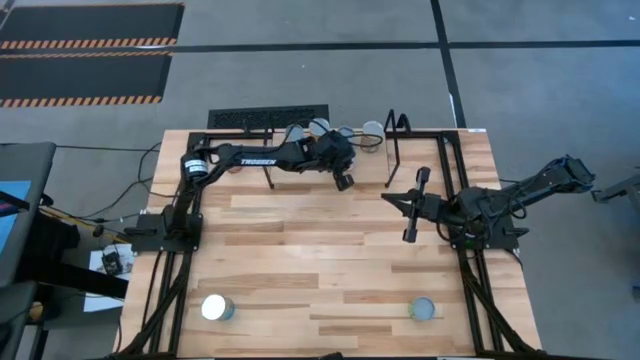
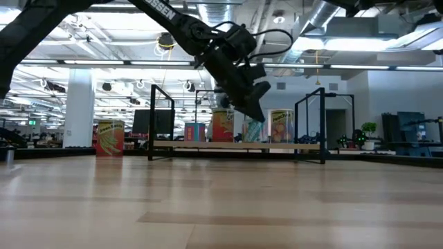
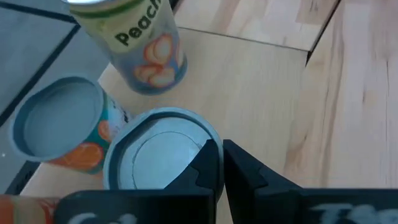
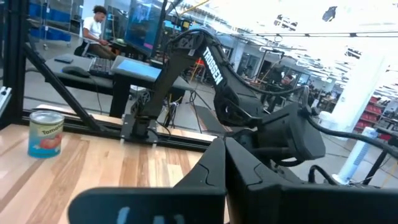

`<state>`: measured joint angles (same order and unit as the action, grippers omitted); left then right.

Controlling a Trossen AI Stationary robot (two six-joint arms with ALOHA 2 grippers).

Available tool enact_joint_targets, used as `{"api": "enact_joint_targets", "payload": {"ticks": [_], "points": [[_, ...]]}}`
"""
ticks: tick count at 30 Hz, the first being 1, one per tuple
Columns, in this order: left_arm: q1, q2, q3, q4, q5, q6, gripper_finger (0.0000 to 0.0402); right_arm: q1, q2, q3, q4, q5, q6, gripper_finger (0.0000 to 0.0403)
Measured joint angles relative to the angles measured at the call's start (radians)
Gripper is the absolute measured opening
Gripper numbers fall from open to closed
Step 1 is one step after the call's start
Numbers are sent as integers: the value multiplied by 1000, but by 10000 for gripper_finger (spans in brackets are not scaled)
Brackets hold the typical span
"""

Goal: Pick and place cans onto a shelf
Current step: Put the white can on the shelf aligned with the other green can

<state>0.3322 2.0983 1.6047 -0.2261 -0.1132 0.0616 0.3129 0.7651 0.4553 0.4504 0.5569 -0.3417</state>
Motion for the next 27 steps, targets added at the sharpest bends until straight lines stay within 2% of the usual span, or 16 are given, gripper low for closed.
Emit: {"api": "enact_joint_targets", "payload": {"ticks": [18,27], "points": [[13,14,1,18,-24,-4,1,0,0,0,-1,-2,-1,11],[13,16,0,15,-31,-3,57,0,0,0,-1,-2,-1,11]]}}
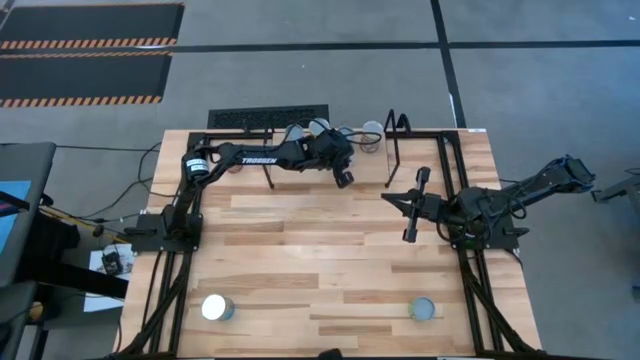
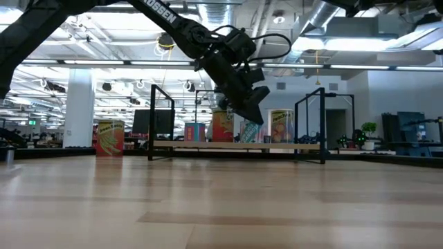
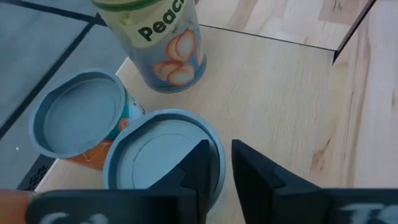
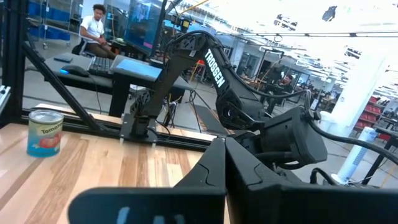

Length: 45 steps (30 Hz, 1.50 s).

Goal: Pick and place cans onto a shelf
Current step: Put the white can on the shelf aligned with the other green can, then put the orange can on the shelf aligned with the other orange can

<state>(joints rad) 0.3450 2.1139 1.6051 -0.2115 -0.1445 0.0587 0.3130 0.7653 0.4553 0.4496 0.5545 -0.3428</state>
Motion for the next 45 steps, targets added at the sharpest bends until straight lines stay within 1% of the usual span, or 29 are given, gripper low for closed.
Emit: {"api": "enact_joint_targets", "payload": {"ticks": [3,6,10,15,19,25,29,31,33,35,37,39,41,45], "points": [[0,0,0,1,4,9,68,0,0,0,0,0,0,11],[0,0,0,14,9,12,70,0,0,0,0,0,0,11],[0,0,0,40,58,20,62,0,0,0,0,0,0,11],[1,0,0,47,60,23,49,0,0,0,0,0,0,11],[3,0,1,61,51,35,49,0,0,0,0,0,0,11],[14,0,35,54,51,36,60,0,0,0,0,-1,0,11],[15,-21,84,6,44,103,63,0,0,0,-1,-1,-4,11],[14,-63,94,-11,28,150,59,0,0,0,-3,-1,-6,11],[8,-120,96,-35,-18,179,51,0,0,0,-9,-1,-6,11],[6,-179,96,-84,-59,192,39,2,0,0,-15,-2,-6,11],[6,-247,67,-116,-78,192,24,2,0,0,-33,-3,-6,11],[8,-330,-2,-118,-82,190,9,0,0,0,-52,-3,-6,11],[8,-420,-96,-103,-86,183,3,0,0,0,-58,-3,-6,11],[-4,-632,-359,-53,-101,162,3,0,9,0,-55,-4,0,11]]}}
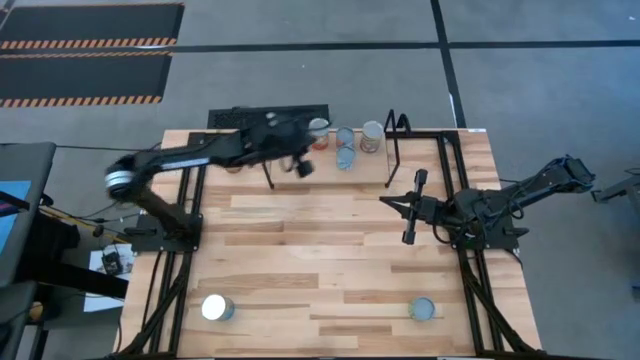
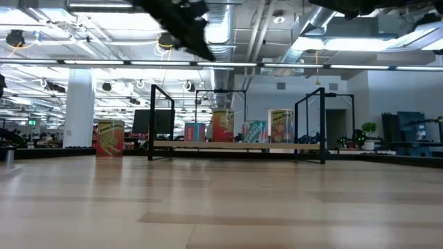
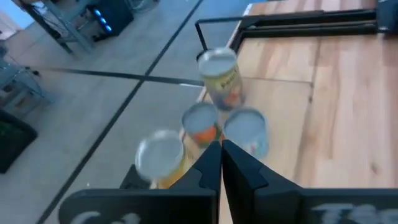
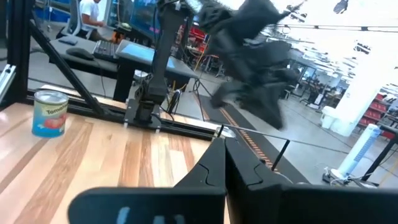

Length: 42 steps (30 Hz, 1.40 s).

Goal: Pick and place cans onto a shelf
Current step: Put the orange can on the shelf aligned with the other orange can

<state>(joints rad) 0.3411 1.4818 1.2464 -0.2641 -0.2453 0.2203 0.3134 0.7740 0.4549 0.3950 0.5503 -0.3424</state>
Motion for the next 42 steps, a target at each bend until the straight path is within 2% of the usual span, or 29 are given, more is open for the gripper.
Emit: {"api": "enact_joint_targets", "payload": {"ticks": [4,7,12,16,19,22,27,37,42], "points": [[-4,-230,-223,9,-14,-42,4,-1,0,0,4,-2,-1,11],[-3,-400,-318,-29,-48,-79,4,-7,0,0,14,-2,-7,11],[32,-625,-349,-245,-74,-103,3,-19,0,0,31,-7,-22,11],[90,-713,-346,-489,-72,-114,1,-20,0,0,32,-26,-23,11],[148,-723,-360,-626,-42,-119,0,-19,0,0,39,-29,-23,11],[196,-713,-395,-640,-37,-93,0,-19,0,0,42,-29,-23,11],[269,-672,-471,-599,-13,-23,15,-19,0,0,42,-29,-26,11],[355,-617,-595,-476,24,127,110,-19,0,0,39,-30,-51,11],[411,-567,-643,-335,19,180,136,-12,0,0,40,-30,-44,11]]}}
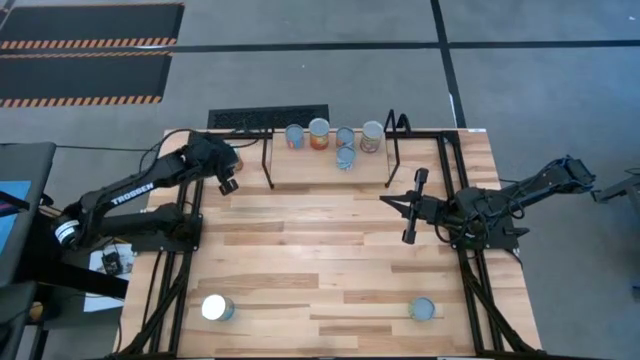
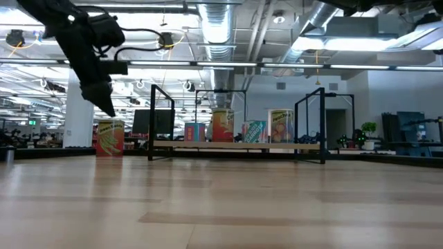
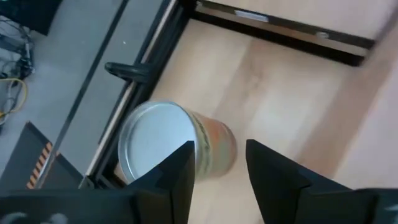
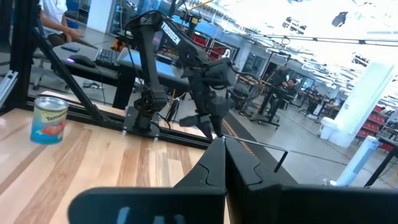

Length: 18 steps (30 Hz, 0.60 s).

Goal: Pick and place cans onto a shelf
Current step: Put the orange can on the shelf aligned with the other orange can

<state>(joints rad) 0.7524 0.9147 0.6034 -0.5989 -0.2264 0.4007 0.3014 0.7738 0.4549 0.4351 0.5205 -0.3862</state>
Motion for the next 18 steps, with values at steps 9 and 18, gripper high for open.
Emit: {"api": "enact_joint_targets", "payload": {"ticks": [9,18], "points": [[76,130,-9,95,-46,100,135,-10,0,0,0,0,-13,11],[106,205,-4,127,-88,117,118,1,0,0,-8,0,-8,11]]}}
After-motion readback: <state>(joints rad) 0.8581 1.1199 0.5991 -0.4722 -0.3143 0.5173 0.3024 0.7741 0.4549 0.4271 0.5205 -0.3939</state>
